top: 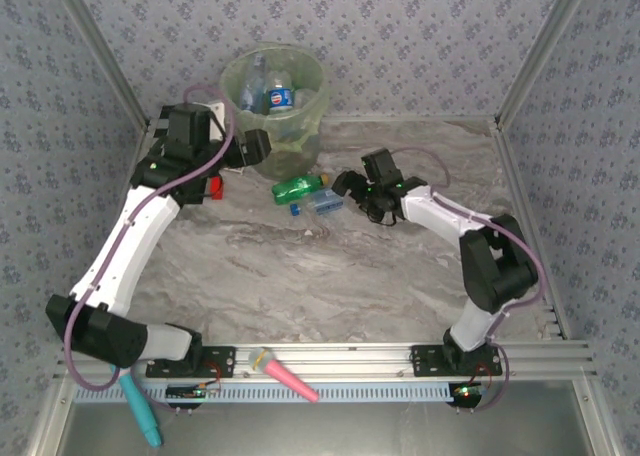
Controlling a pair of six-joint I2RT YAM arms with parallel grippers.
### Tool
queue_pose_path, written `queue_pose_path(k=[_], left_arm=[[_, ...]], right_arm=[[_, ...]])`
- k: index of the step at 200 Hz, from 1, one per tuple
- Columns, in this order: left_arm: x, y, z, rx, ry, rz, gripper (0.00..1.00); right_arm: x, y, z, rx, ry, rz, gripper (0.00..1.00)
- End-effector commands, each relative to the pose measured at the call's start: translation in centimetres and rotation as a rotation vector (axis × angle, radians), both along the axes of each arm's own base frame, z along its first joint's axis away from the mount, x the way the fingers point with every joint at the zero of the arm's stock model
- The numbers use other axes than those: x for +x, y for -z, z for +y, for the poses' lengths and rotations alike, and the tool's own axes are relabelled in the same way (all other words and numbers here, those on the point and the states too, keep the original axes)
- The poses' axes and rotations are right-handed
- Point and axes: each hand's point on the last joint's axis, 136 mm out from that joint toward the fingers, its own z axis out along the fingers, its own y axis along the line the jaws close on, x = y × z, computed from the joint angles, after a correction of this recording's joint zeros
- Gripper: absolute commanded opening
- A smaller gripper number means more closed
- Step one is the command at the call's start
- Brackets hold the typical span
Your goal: Put the plastic bottles in the bin
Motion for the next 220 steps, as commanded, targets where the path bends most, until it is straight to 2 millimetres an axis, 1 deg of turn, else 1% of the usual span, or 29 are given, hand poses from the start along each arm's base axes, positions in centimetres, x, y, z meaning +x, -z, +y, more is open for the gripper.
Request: queue_pose_path(k=[1,17,52,99,126,144,162,176,191,210,220], left_arm=[[-1.5,-2.4,1.1,0.011,-0.029,-0.076,1.0],[-2.3,-2.3,1.7,0.015,-0.042,-0.075,1.0],[-4.0,-2.3,2.8,0.025,-0.064,-0.077,1.0],[-5.6,-2.9,3.9,0.033,-0.088,-0.098,1.0],[-6.1,-3.3,4.2,0.034,-0.094,-0.114,1.0],[-6.2,-3.5,4.4,0.034,-0.097,-0.122,1.0],[-6.1,-3.6,4.5,0.036,-0.099,-0.125,1.0],[-6.1,-3.7,4.6,0.037,-0.102,-0.126,1.0],[-6.0,-3.7,4.6,0.036,-0.101,-0.128,1.0],[-5.9,-3.7,4.5,0.033,-0.101,-0.129,1.0],[-5.8,-3.7,4.4,0.032,-0.098,-0.128,1.0]], right_arm=[[1.3,-0.1,2.2,0.094,0.066,0.054,0.93],[2.0,0.9,3.2,0.125,0.084,0.079,0.9],[3.4,2.9,4.5,0.131,0.129,0.134,0.9],[4.5,6.2,4.4,0.104,0.201,0.233,0.9],[5.1,7.7,4.5,0.108,0.223,0.274,0.87],[5.2,8.6,4.4,0.087,0.227,0.299,0.87],[5.0,9.5,4.1,0.067,0.228,0.326,0.82],[4.8,9.9,4.0,0.064,0.227,0.33,0.74],[4.6,10.0,3.6,0.064,0.226,0.33,0.71],[4.5,9.3,3.1,0.056,0.219,0.311,0.67],[4.6,8.6,2.9,0.054,0.215,0.293,0.65]])
